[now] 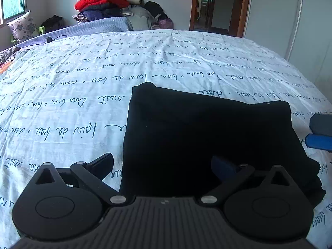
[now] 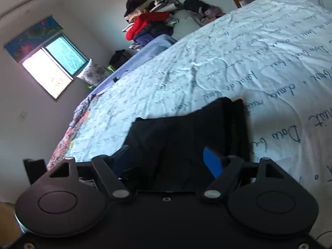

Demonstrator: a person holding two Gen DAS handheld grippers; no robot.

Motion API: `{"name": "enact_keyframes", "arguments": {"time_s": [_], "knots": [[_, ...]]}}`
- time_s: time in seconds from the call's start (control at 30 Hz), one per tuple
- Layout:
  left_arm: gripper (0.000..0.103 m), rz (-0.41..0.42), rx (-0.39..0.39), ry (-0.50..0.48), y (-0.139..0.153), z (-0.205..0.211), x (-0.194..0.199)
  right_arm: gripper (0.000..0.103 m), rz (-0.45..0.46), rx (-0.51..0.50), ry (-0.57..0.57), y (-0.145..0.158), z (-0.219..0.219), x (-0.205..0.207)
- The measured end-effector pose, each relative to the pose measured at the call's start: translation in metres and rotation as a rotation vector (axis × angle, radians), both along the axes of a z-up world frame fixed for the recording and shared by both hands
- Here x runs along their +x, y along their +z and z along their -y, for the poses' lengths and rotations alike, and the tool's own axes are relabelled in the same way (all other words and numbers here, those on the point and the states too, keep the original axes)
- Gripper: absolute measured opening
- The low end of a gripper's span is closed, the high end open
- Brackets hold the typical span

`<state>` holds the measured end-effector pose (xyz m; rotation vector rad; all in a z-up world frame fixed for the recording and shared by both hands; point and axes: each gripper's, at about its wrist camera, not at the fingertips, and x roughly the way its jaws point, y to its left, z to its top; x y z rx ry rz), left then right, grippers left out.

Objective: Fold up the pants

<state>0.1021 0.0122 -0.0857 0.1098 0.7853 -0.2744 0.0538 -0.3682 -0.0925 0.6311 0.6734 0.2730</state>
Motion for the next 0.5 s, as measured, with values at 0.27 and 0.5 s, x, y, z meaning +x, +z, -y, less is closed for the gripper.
{"name": "enact_keyframes", "arguments": {"time_s": [0.27,0.5], "knots": [[0.102,0.016,0.009,0.021,0.003,-0.010,-0.003,0.079,0.040,-0.201,-0.045,0.007,0.007,-0.012],[0.102,0.019,0.008,0.053,0.010,-0.011,-0.003,0.080,0.024,-0.240,-0.130,0.017,0.021,-0.010]]}}
